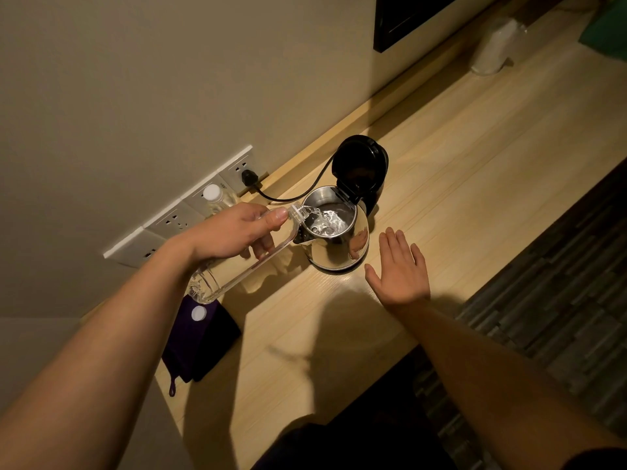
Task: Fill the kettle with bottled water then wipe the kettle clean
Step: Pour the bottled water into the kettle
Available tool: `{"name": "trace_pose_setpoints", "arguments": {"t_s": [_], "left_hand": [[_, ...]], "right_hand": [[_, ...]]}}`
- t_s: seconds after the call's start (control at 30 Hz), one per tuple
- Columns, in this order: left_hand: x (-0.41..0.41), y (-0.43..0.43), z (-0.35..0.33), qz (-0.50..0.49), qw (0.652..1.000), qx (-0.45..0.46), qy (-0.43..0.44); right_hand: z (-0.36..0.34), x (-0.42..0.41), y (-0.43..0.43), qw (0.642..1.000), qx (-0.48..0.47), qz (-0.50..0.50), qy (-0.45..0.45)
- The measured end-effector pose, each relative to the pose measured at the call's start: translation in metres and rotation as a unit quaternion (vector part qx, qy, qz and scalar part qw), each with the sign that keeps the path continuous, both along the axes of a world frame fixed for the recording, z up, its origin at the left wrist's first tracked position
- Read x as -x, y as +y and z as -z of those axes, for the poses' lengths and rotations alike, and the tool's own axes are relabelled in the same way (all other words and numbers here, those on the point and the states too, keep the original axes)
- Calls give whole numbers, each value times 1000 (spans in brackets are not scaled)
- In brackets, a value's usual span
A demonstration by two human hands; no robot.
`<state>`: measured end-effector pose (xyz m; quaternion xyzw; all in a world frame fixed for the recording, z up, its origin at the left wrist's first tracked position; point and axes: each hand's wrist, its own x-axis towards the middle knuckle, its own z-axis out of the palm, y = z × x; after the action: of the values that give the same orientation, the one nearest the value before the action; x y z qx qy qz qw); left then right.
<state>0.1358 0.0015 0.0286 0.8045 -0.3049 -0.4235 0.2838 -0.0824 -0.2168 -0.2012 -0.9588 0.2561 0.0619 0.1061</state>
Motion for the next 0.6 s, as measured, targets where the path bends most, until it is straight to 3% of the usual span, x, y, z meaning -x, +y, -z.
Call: {"name": "trace_pose_setpoints", "arguments": {"t_s": [0.6], "left_hand": [[-2, -1, -5, -2, 1000, -2, -1]], "right_hand": [[4, -1, 0, 1000, 1, 2, -1]]}}
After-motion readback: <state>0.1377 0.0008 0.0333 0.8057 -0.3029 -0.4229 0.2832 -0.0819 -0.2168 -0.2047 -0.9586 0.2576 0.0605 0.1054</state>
